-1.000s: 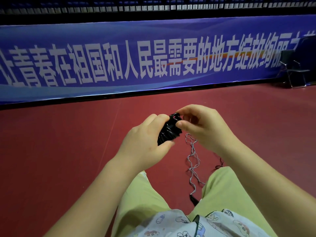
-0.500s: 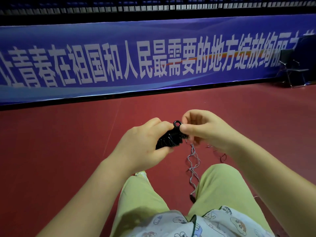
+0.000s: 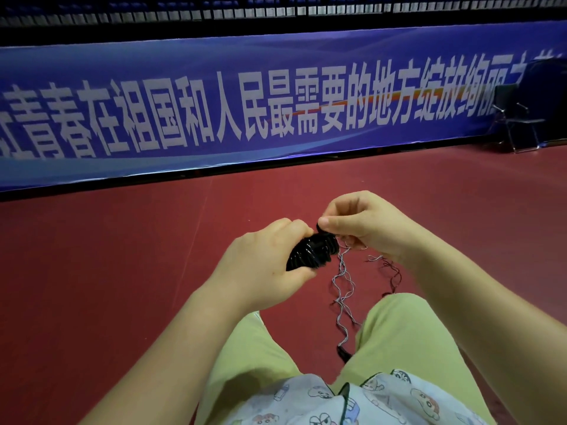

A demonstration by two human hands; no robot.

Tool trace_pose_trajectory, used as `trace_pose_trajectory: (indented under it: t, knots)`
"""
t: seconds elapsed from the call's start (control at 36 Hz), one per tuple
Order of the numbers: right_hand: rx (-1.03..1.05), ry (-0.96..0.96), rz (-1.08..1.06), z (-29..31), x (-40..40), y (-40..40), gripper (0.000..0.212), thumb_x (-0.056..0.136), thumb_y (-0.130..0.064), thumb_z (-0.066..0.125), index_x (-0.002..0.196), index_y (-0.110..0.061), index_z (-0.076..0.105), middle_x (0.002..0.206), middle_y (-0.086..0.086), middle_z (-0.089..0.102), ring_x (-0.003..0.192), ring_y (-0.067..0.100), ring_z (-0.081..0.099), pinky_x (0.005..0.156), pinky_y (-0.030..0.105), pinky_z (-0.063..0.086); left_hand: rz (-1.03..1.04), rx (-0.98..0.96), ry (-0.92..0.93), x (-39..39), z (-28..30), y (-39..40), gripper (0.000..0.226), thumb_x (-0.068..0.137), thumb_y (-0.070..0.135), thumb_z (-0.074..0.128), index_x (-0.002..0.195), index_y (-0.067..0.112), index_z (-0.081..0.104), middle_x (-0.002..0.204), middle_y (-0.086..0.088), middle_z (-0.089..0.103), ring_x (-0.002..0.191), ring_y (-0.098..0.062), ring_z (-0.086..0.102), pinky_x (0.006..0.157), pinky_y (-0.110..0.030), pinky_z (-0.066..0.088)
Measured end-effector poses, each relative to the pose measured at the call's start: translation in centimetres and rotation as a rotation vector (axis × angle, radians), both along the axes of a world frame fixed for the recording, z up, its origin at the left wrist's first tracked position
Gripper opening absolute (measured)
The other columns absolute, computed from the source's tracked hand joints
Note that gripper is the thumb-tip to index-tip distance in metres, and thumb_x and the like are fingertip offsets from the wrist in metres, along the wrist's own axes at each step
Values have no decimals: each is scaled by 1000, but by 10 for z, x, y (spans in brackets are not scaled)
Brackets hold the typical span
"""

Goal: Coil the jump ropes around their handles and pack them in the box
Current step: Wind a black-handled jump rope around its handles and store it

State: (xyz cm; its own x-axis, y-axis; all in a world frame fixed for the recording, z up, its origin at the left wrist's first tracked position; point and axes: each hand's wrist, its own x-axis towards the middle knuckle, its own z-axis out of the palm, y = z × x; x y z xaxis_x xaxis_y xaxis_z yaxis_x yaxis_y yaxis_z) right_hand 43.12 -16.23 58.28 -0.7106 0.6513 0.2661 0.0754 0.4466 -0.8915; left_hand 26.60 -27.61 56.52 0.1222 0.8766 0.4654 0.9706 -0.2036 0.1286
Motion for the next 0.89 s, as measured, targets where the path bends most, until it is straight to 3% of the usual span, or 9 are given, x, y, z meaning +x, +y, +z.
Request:
trace_pose_trajectory:
  t: [0.19, 0.36, 0.56, 0.75, 0.89]
  knots:
    - [-197, 235, -122, -13, -16, -2, 26, 91, -12, 62, 66, -12, 57, 49, -5, 43, 44, 9, 34, 45, 20, 29, -24, -95, -62, -4, 10, 2, 39, 83, 43, 64, 116, 29, 50, 101, 12, 54, 88, -13, 55, 75, -33, 44]
    - [-317, 264, -275, -44, -35, 10, 32, 90, -18, 66, 59, -19, 58, 55, -1, 36, 51, 14, 32, 48, 24, 28, 22, -261, -207, -4, -7, 5, 28, 83, 41, 61, 101, 28, 44, 88, 7, 59, 75, -14, 57, 70, -40, 49]
    - [-434, 290, -404, -66, -37, 23, 28, 89, -19, 67, 63, -17, 57, 58, 2, 35, 50, 14, 32, 47, 24, 28, 21, -430, -455, -5, -23, 23, 24, 82, 40, 63, 98, 32, 47, 87, 7, 65, 75, -13, 65, 77, -43, 54]
    - [-390, 149, -240, -52, -27, 42, 27, 90, -25, 66, 65, -18, 57, 56, -4, 42, 48, 10, 37, 46, 23, 31, -71, -478, -705, -11, -24, 40, 24, 82, 31, 71, 101, 34, 55, 95, 10, 66, 78, -3, 68, 75, -28, 54]
    - [-370, 64, -99, -53, -20, 51, 24, 86, -39, 67, 79, -17, 62, 65, -1, 49, 60, 16, 44, 59, 28, 37, -64, -415, -820, -6, -40, 55, 34, 77, 36, 76, 105, 37, 58, 105, 12, 65, 95, -4, 64, 83, -30, 51]
